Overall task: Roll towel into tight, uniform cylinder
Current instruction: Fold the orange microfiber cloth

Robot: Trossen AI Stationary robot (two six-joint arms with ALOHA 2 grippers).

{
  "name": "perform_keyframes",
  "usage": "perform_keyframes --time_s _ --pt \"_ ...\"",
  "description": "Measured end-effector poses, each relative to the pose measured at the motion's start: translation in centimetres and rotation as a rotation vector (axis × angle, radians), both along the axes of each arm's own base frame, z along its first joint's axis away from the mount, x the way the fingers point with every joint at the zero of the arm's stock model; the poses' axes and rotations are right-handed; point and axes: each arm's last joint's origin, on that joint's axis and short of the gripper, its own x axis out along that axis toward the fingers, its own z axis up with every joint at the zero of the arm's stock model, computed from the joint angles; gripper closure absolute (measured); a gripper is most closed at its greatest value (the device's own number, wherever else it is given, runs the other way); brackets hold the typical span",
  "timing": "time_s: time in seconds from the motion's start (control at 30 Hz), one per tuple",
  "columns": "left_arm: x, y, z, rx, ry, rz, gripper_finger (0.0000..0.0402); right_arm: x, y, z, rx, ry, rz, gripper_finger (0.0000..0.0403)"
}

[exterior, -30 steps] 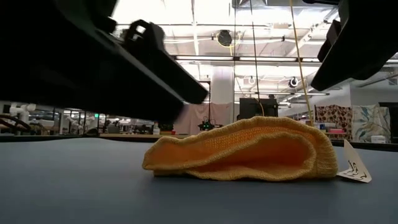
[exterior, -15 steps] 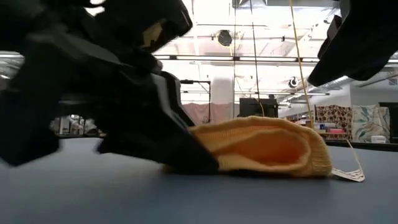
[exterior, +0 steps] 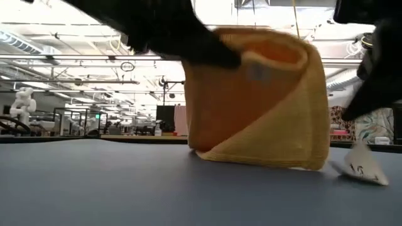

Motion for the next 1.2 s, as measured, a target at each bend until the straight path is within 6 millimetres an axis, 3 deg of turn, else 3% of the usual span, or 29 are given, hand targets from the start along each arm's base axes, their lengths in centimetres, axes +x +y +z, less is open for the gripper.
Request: perform_keyframes --time_s 0.17,0.33,0.53,0.8,0.93,1.03,1.2 --pt "0.0 0.8 1.4 -0.003 -0.007 0.016 0.0391 0.8 0.3 -0.8 -0.043 -0.108 -0.061 0.0403" --pt "0.1 1.1 1.4 -0.004 -0.007 0.025 0.0391 1.7 0.6 -3.6 0.020 -0.082 -0.113 0.0403" --pt "0.3 1.4 1.4 -0.009 -0.012 0.035 0.0391 3.5 2.1 -5.4 0.109 -0.183 -0.029 0.0403" --pt "0.4 1.6 1.4 -0.012 -0.007 0.028 0.0391 5.8 2.6 -3.2 0.087 -0.398 0.131 0.0403" --pt "0.4 1.5 1.3 -0.023 0.009 0.004 0.0391 6.3 2.3 -2.8 0.082 -0.411 0.162 0.0403" --pt "0.3 1.5 1.2 -0.019 0.022 0.004 0.0391 5.6 2.2 -2.0 0.114 -0.342 0.188 0.0403" --pt "0.3 1.5 1.2 -0.020 0.022 0.004 0.0391 2.4 2.6 -0.4 0.085 -0.240 0.124 0.0403"
